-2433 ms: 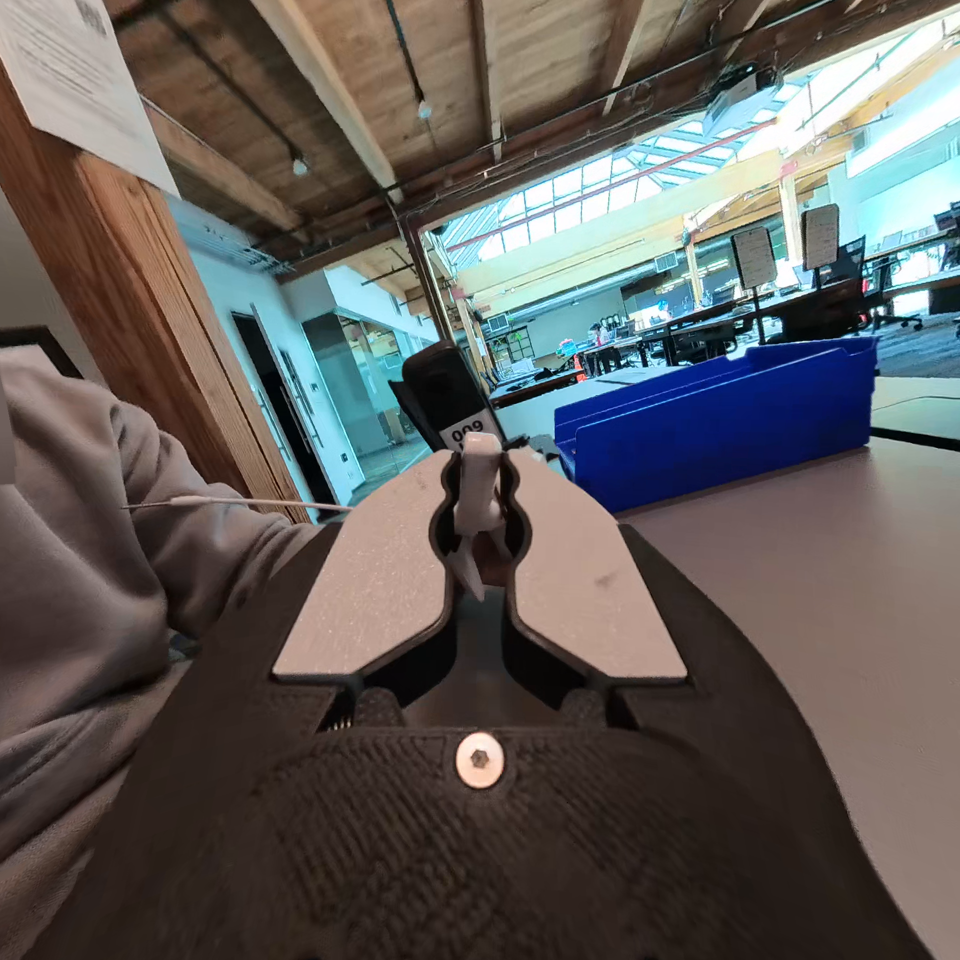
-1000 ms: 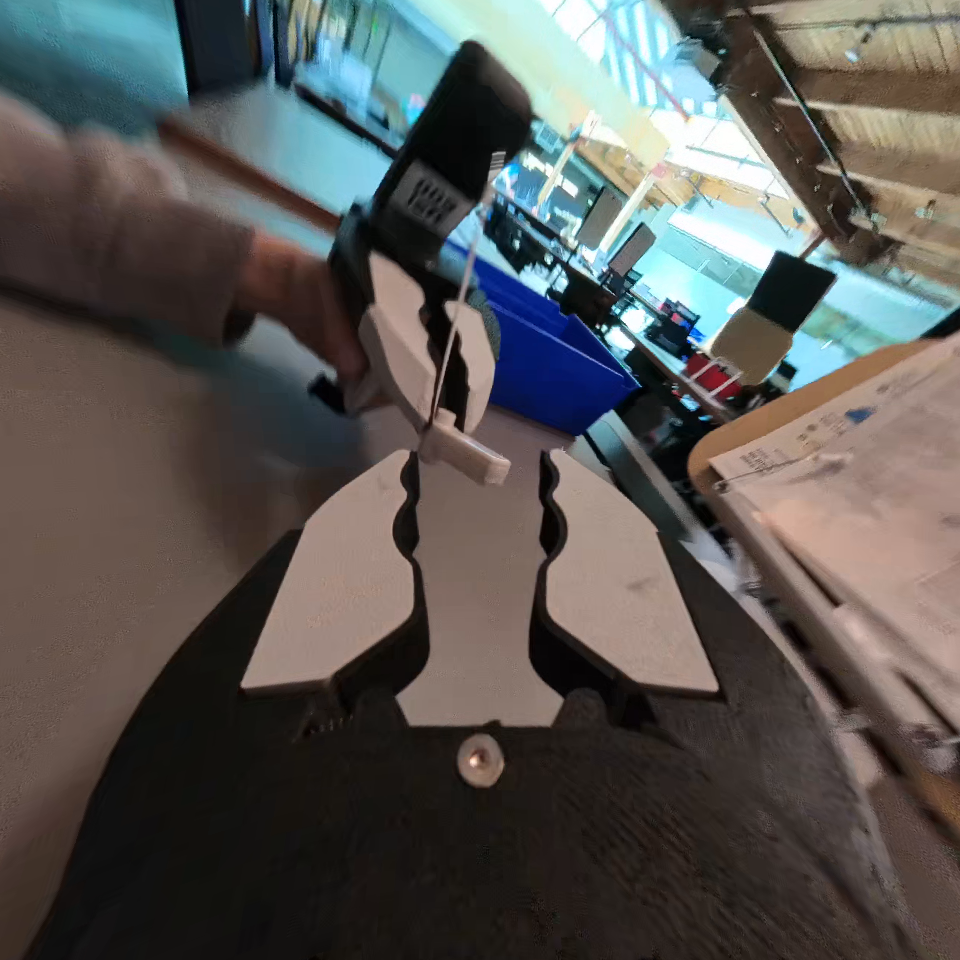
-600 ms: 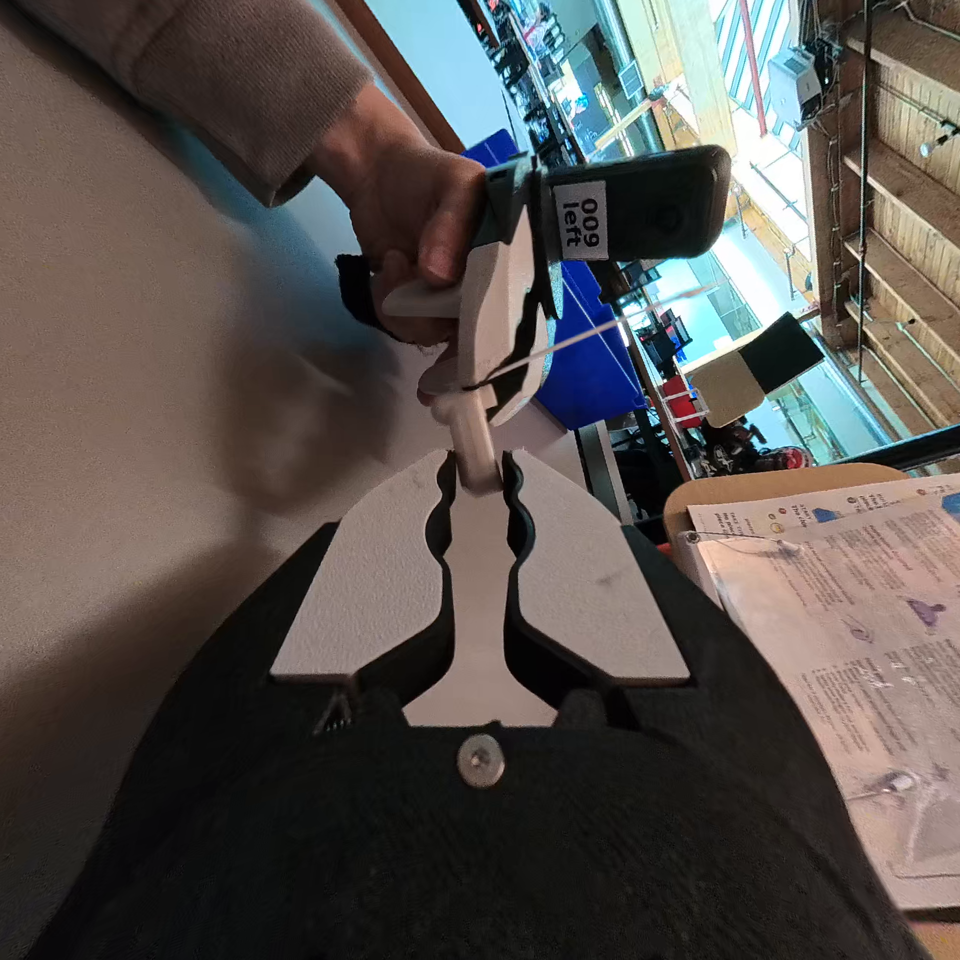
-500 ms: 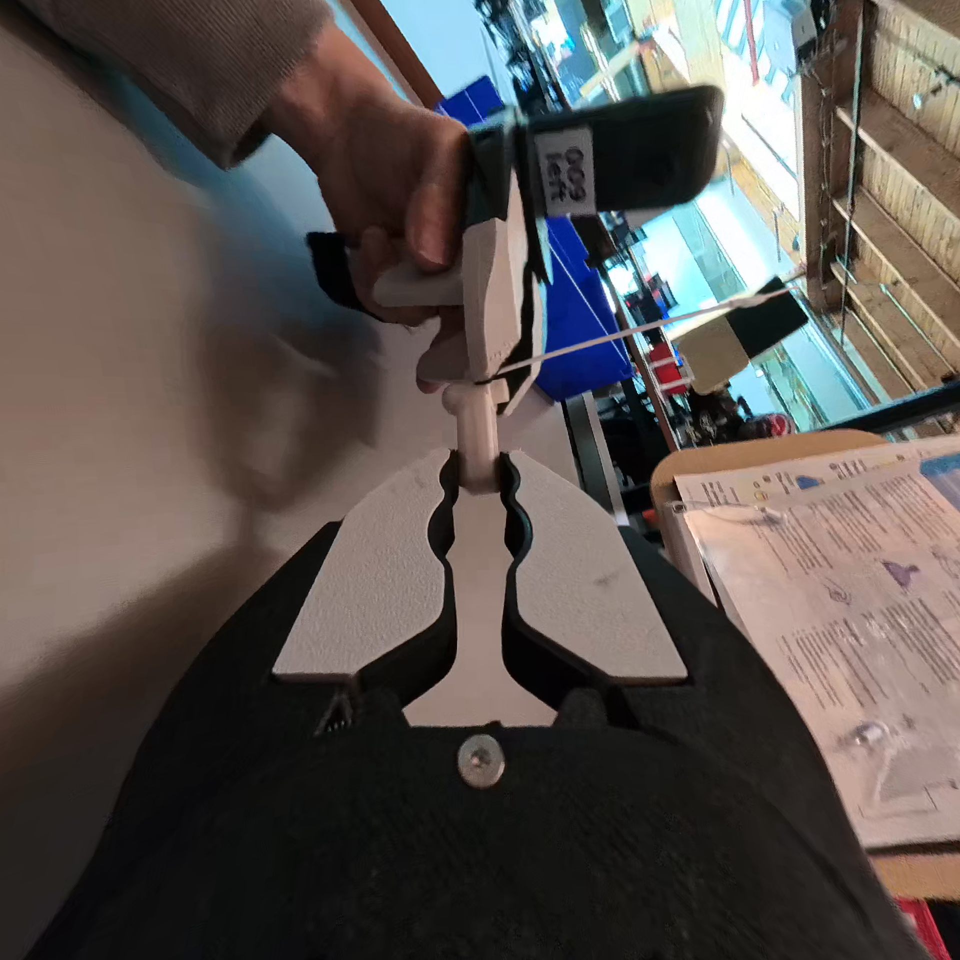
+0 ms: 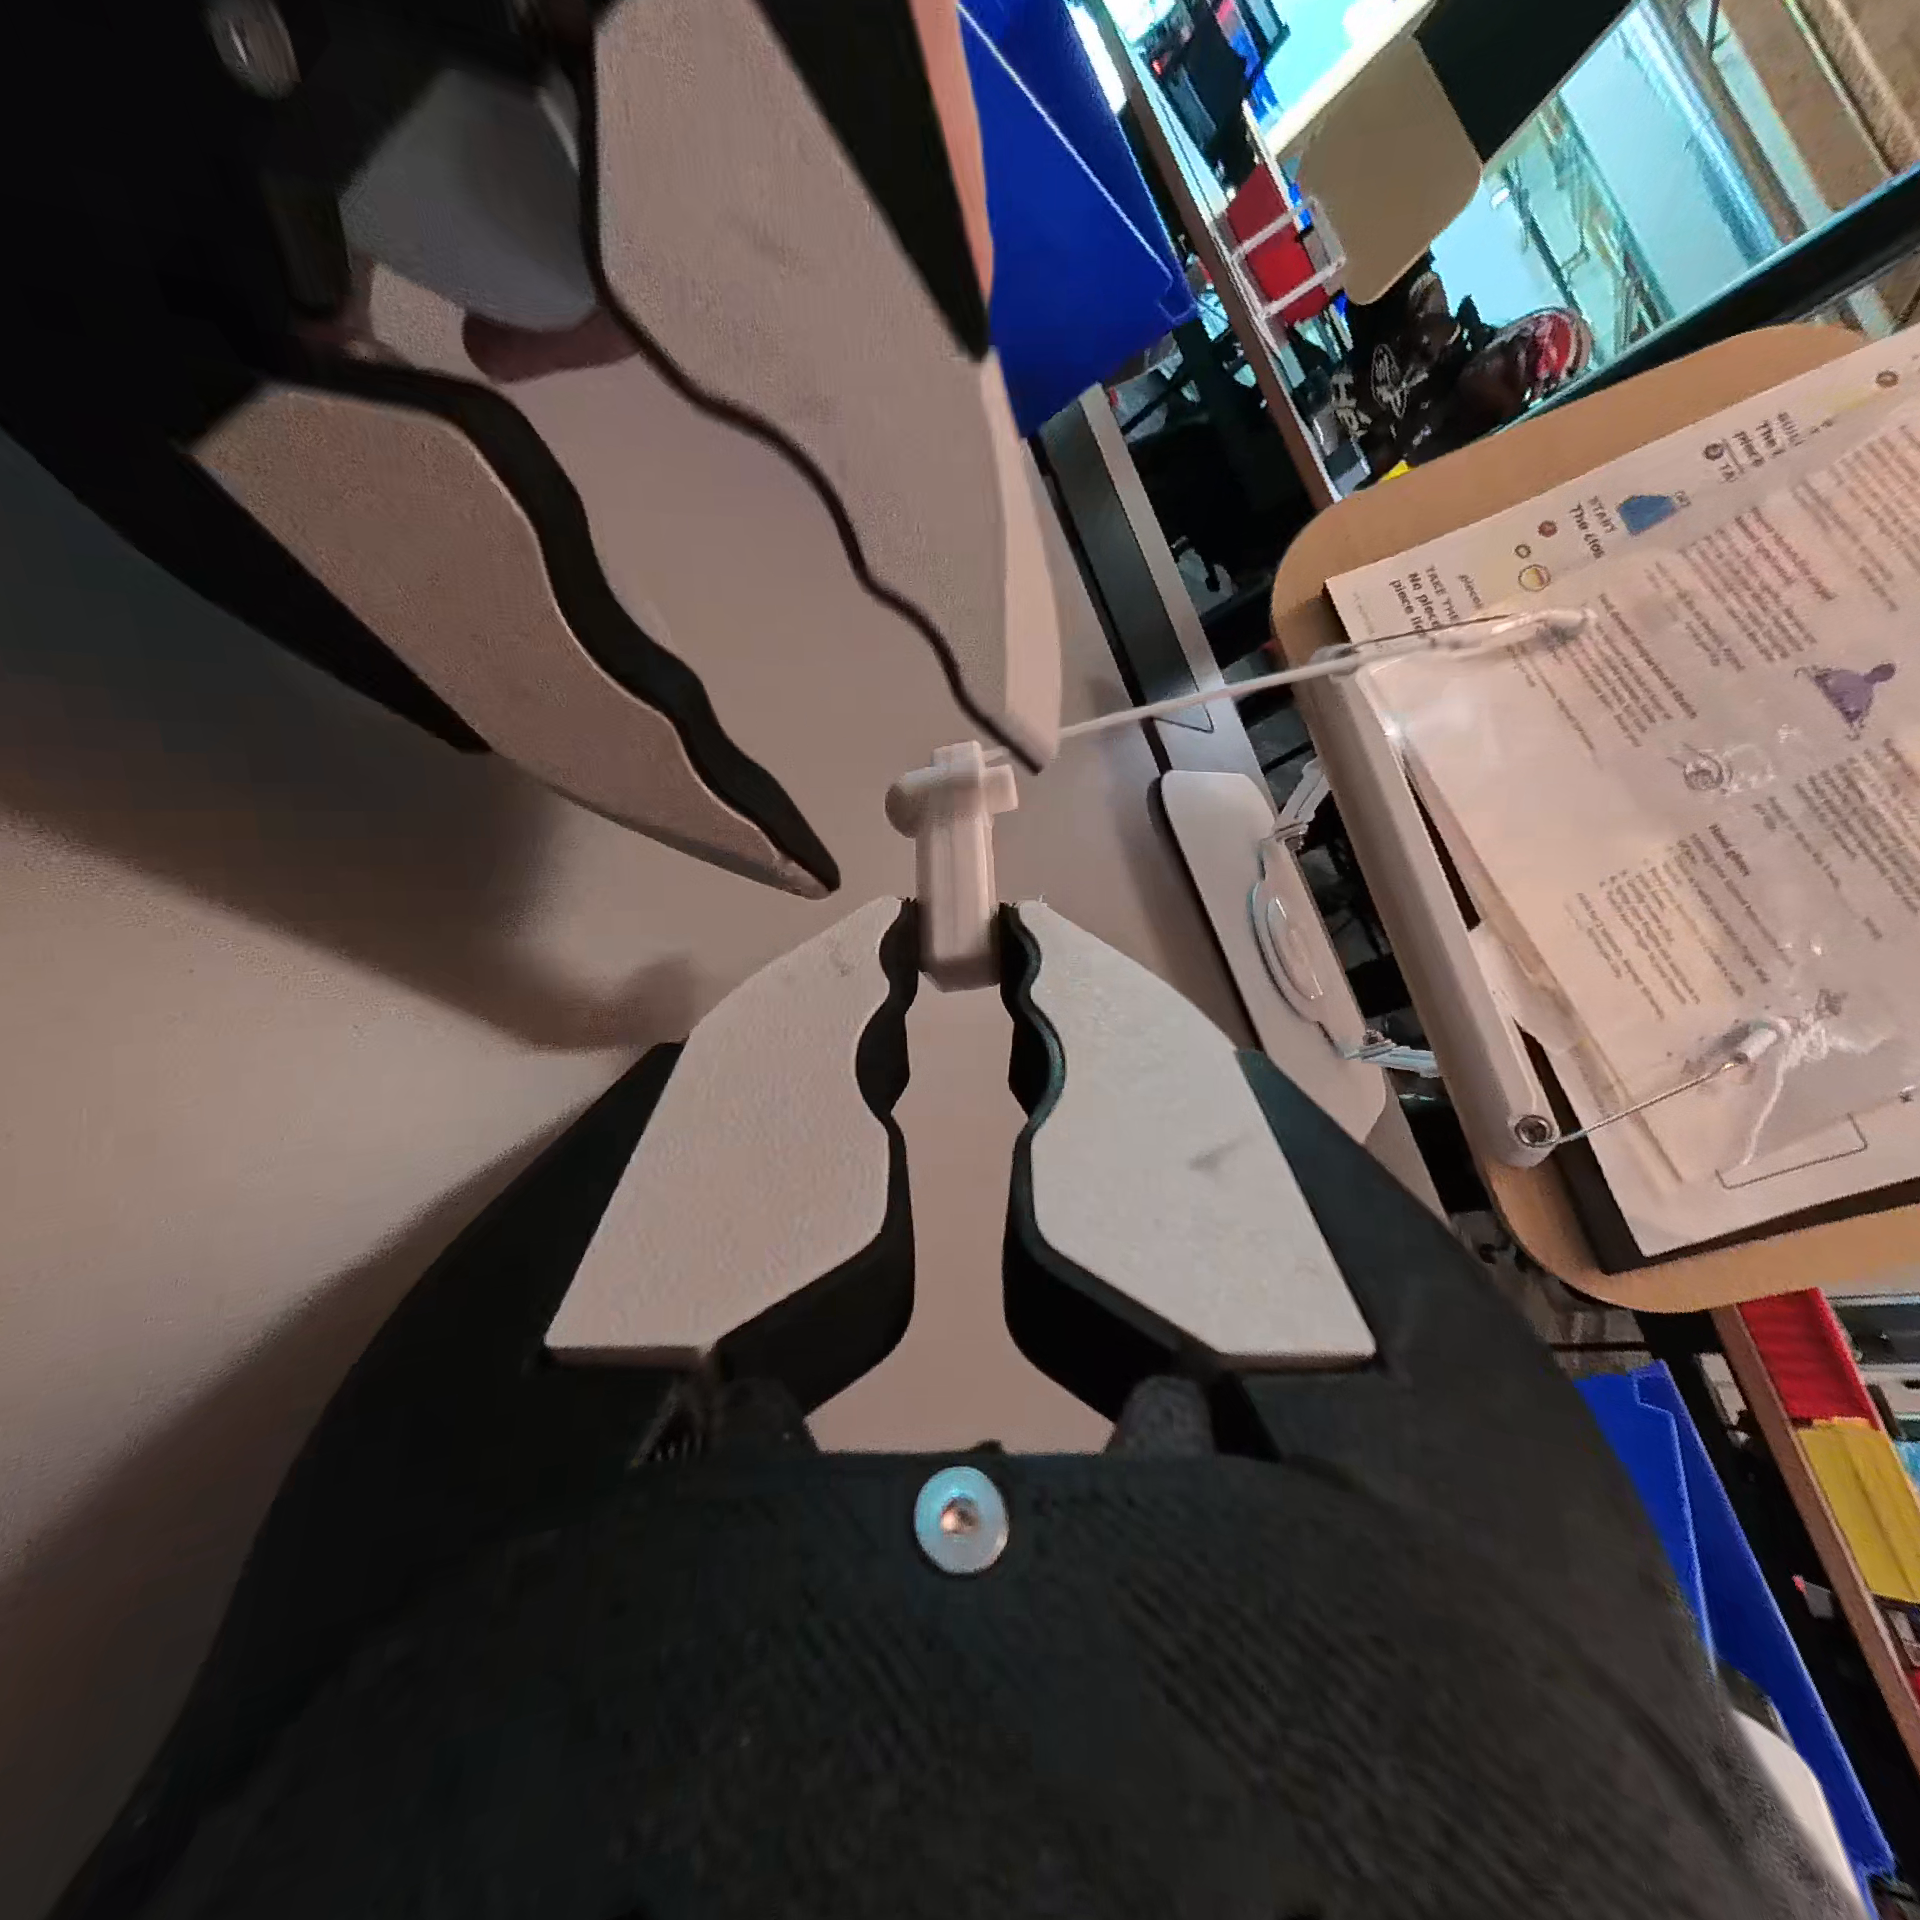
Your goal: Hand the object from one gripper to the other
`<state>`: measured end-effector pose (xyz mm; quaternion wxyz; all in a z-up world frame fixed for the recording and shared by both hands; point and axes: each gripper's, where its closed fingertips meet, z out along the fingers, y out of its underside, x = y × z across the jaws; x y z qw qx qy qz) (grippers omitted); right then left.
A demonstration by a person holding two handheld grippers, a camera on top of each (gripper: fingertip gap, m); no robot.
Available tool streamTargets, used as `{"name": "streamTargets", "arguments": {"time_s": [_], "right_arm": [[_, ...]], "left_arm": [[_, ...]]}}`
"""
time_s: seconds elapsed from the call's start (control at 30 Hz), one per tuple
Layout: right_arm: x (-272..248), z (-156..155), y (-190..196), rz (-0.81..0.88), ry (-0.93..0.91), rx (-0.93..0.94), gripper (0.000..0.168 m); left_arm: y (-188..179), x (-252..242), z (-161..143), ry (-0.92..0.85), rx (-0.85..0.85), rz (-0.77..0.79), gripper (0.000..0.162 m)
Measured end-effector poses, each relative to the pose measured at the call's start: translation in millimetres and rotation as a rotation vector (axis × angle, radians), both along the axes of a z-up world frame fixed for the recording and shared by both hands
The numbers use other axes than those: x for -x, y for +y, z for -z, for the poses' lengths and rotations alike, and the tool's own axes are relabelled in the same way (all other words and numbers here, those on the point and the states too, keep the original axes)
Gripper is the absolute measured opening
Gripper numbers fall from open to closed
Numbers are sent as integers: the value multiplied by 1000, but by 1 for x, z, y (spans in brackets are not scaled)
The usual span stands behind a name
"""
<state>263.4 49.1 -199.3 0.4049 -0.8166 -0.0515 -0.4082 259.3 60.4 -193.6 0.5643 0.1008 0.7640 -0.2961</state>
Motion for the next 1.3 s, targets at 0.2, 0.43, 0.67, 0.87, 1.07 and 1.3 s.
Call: {"name": "streamTargets", "arguments": {"time_s": [0.2,0.43,0.67,0.87,1.07,1.3], "right_arm": [[5,-1,7,-35,-47,18,14],[32,-46,10,-326,605,-616,75],[45,-60,16,-485,1114,-876,83],[50,-65,17,-534,1201,-926,69],[50,-59,18,-512,1060,-837,55],[18,-74,-8,-334,453,-772,55]], "left_arm": [[5,-10,7,-7,-34,-52,24],[1,3,-35,36,367,106,23],[-8,24,-55,17,502,259,23],[-20,31,-51,-8,446,284,23],[-18,28,-49,-21,414,251,23],[-1,9,-29,260,498,142,41]]}}
